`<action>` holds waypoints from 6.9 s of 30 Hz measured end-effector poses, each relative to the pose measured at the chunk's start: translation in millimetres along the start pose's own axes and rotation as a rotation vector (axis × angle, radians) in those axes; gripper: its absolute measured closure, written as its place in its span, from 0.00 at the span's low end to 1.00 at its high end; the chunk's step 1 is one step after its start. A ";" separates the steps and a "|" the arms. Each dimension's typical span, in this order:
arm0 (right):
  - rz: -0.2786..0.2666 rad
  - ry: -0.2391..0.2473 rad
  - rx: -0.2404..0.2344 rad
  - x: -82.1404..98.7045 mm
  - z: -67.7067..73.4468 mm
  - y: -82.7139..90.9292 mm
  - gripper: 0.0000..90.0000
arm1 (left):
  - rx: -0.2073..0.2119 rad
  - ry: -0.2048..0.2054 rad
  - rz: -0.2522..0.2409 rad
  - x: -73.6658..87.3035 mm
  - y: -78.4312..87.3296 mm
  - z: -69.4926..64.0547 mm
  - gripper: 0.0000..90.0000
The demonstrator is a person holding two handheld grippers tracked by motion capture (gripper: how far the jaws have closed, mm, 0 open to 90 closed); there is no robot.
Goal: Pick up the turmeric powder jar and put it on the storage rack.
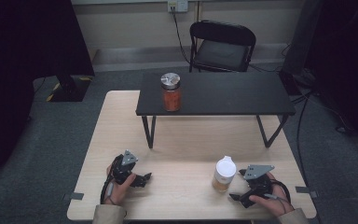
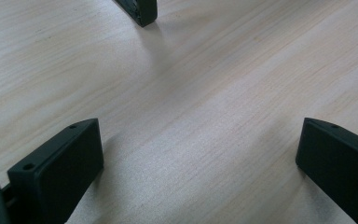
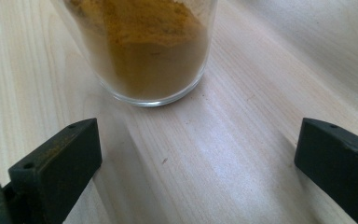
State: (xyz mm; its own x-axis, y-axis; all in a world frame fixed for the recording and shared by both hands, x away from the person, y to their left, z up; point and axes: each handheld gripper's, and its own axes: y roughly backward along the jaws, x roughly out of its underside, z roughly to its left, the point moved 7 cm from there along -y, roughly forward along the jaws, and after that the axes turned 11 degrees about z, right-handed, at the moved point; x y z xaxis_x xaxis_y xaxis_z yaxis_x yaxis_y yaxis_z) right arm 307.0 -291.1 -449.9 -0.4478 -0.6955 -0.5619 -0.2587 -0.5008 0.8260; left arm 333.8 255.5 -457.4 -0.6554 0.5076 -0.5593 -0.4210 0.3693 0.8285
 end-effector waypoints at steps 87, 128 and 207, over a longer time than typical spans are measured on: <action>-0.243 -0.050 -0.043 -61.9 -2.3 33.6 0.33 | 0.000 -0.001 0.000 0.0 0.0 0.0 0.00; -0.254 -0.039 -0.060 -143.7 -21.4 97.1 0.33 | 0.000 -0.001 0.000 0.0 0.0 0.0 0.00; -0.235 -0.149 0.102 -260.7 -85.4 107.6 0.33 | 0.000 -0.001 0.001 0.0 0.1 0.0 0.00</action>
State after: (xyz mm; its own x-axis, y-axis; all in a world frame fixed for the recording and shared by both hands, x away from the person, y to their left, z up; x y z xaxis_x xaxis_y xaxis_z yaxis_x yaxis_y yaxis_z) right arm 469.0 -207.7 -218.3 -0.4842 -0.4798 -0.7317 -0.4516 -0.5792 0.6787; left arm 333.8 255.6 -457.4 -0.6552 0.5084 -0.5588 -0.4206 0.3690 0.8288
